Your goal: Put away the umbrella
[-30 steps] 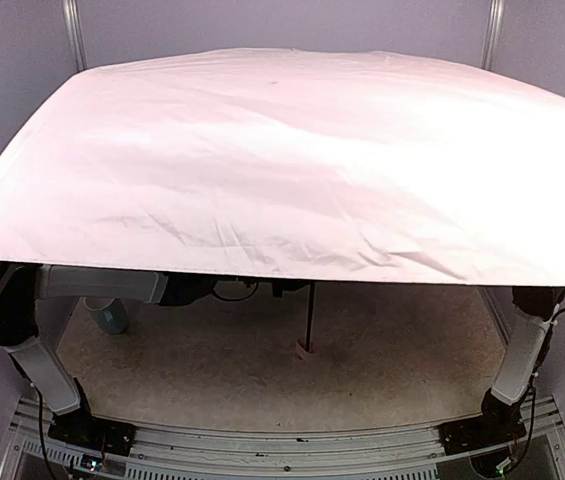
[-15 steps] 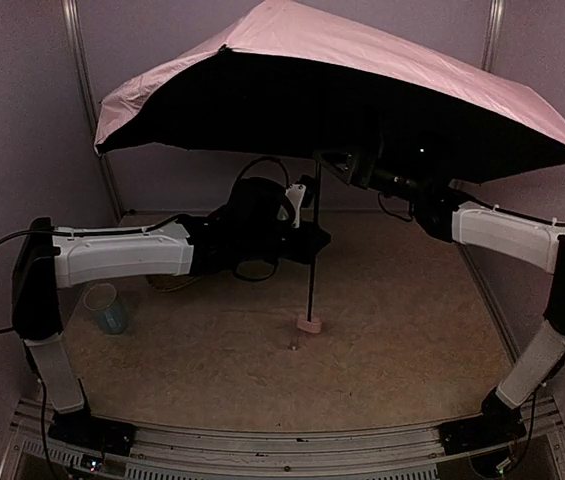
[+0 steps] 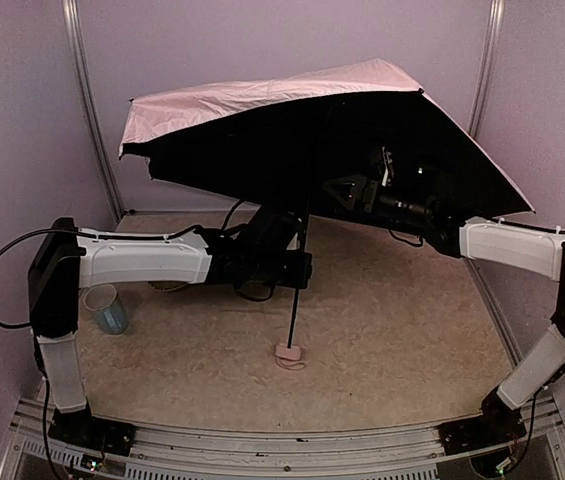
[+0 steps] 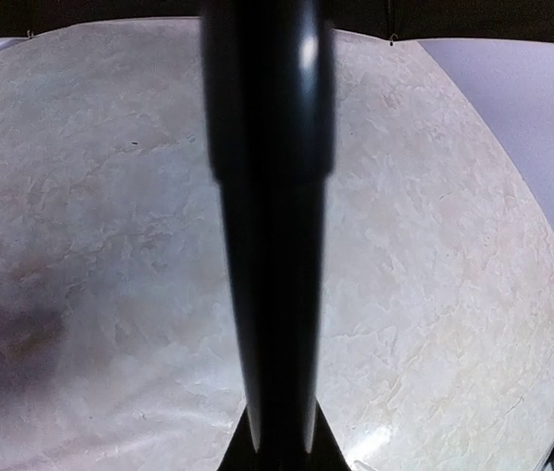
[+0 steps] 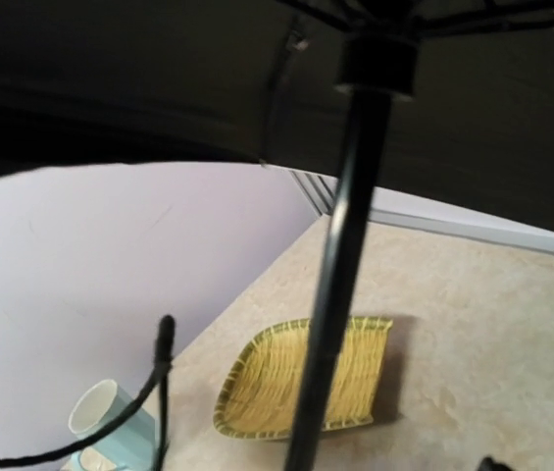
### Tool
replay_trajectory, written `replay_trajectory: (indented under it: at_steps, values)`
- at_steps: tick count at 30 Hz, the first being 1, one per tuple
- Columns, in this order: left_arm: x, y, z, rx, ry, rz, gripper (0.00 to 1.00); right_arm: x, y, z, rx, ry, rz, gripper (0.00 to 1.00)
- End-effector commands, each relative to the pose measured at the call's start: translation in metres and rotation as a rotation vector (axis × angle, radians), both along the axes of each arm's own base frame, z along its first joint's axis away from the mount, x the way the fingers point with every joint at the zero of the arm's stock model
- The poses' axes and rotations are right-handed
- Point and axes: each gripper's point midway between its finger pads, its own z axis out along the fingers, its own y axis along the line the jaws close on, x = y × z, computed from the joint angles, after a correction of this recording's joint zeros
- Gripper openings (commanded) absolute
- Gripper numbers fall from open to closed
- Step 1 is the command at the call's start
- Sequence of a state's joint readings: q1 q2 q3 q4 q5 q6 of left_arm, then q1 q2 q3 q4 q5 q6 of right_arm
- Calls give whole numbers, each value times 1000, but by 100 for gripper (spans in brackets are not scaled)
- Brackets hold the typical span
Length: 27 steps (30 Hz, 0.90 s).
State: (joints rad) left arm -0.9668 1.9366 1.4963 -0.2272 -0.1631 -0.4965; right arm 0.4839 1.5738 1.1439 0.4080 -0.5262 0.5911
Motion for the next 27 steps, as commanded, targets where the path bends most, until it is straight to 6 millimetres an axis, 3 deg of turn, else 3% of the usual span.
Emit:
replay_trajectory:
  at_steps: [1,10,16,22,24,27]
  values:
    - [11,-3,27,-17,-97,33,0,-5,-9,13,18,-52,1,87]
    - [16,-4,9,45,-113,43,0,13,1,8,29,-44,-6,81]
    - [16,-7,0,60,-104,35,0,39,24,-4,-9,-4,-29,79]
    - [17,-5,-1,66,-114,33,0,64,26,-18,-27,47,-99,75]
    - [16,-5,-2,68,-113,27,0,69,26,-21,-31,59,-113,70]
    - [15,-7,-2,62,-113,20,0,71,34,-23,-15,66,-76,49]
